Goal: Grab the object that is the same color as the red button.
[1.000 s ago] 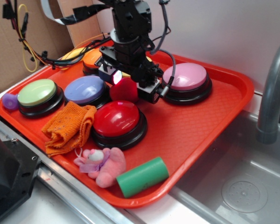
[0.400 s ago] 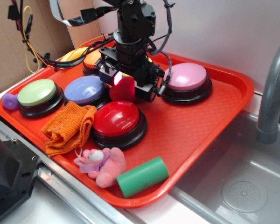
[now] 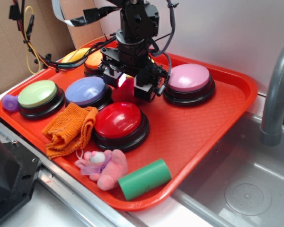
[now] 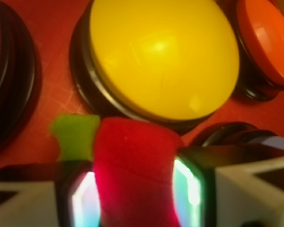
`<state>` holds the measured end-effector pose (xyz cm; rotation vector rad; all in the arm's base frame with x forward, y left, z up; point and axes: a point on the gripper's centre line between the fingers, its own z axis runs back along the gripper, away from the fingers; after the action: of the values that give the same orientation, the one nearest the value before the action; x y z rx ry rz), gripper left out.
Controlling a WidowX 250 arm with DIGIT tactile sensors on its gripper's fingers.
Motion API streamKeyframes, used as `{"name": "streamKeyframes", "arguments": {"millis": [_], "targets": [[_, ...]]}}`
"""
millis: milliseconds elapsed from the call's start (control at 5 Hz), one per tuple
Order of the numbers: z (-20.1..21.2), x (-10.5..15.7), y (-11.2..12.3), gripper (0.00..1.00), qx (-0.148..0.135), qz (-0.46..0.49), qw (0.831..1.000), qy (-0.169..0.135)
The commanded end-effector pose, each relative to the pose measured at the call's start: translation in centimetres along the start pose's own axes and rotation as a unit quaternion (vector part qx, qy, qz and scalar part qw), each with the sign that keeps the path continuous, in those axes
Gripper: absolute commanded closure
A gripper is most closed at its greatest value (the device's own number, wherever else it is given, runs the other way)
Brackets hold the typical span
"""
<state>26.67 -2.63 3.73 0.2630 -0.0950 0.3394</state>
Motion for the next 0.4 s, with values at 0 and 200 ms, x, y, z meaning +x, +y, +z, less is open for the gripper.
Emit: {"name": "streamKeyframes", "arguments": {"millis": [0,200], "targets": [[3.4,0.5,1.4,1.0,-0.054,0.019,0.998,0.01],[6.5,0.0,2.3,1.0,-0.103,0.008,0.995,0.016]]}}
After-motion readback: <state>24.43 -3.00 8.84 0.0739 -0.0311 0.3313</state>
